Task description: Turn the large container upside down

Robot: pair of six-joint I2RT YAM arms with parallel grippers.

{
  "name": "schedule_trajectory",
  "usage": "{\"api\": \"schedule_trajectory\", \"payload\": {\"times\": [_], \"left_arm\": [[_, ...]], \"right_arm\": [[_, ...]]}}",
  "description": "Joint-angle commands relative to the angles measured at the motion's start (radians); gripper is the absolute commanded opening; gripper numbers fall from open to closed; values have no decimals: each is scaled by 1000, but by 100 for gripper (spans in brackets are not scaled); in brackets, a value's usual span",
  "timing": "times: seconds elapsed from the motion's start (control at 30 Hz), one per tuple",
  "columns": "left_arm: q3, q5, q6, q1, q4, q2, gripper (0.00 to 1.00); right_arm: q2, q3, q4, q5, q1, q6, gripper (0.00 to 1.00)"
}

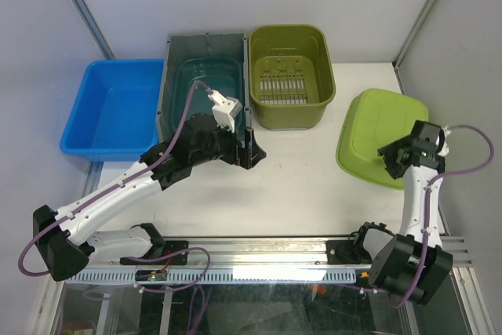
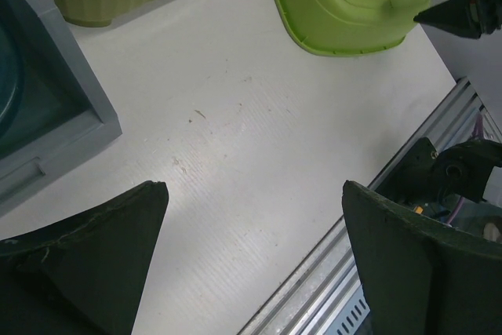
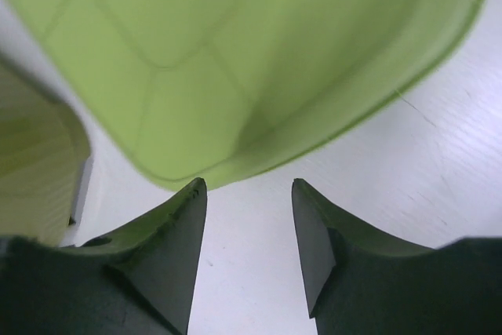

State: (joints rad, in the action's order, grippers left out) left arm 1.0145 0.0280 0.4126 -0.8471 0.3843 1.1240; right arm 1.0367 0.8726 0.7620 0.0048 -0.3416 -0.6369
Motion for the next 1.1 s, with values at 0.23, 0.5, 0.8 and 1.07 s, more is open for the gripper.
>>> {"api": "schedule_trajectory", "payload": {"times": [0.23,0.5,0.8,1.07], "left_arm": [[0,28,-9,3,-25,-53,99],[-5,29,-14,3,-12,-73,99],[13,36,-25,2,-12,-51,99],[28,35,-35,2,-11,-15,99]], "right_arm": [[-153,-220,-125,12,-171,-292,84],[-259,-259,-228,72,-266,-388,89],[-61,-299,-403,54,-340,-494,87],[127,-268,-560,55,-328,-461,65]]}}
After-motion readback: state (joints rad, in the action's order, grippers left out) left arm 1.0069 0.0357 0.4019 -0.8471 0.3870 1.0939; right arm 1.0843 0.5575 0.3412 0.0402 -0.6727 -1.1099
